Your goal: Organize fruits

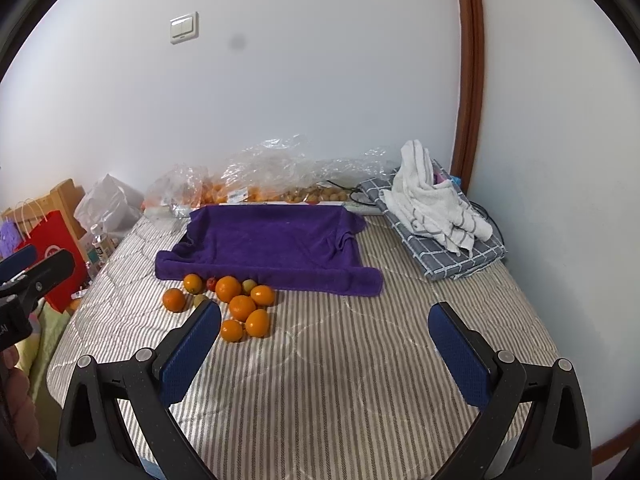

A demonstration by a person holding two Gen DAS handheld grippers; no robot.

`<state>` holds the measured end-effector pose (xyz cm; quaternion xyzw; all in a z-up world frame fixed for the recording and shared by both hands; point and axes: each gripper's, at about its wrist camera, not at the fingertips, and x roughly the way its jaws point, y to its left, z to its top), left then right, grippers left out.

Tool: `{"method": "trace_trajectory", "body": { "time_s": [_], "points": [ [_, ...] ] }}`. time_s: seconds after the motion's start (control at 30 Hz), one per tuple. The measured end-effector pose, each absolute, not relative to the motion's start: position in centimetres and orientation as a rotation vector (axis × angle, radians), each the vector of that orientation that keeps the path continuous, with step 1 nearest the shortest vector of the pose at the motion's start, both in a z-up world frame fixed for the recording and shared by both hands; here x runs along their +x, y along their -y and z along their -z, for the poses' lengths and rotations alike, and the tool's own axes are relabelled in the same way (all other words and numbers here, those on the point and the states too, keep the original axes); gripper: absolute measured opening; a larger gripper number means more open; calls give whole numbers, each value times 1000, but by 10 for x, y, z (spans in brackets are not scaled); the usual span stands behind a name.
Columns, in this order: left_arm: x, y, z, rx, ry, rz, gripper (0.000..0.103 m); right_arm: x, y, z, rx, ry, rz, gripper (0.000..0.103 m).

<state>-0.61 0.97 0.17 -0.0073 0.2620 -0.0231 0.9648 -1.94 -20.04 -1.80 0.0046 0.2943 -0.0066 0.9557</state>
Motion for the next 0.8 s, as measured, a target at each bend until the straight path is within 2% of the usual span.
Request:
{"method": "trace_trajectory", "body": {
  "time_s": [0.37,0.7,0.77,0.8],
  "points": [
    [23,-27,28,-14,-580,-18,103,-1,208,43,47,-636,-26,103],
    [73,-55,109,-2,-757,-70,101,41,198,109,46,-668,-135,102],
    [79,-60,122,-11,-780,-70,98,54,190,122,29,-710,-128,98],
    [83,-65,130,-21,-801,-74,95,60,185,129,16,-732,-121,91]
  ]
}}
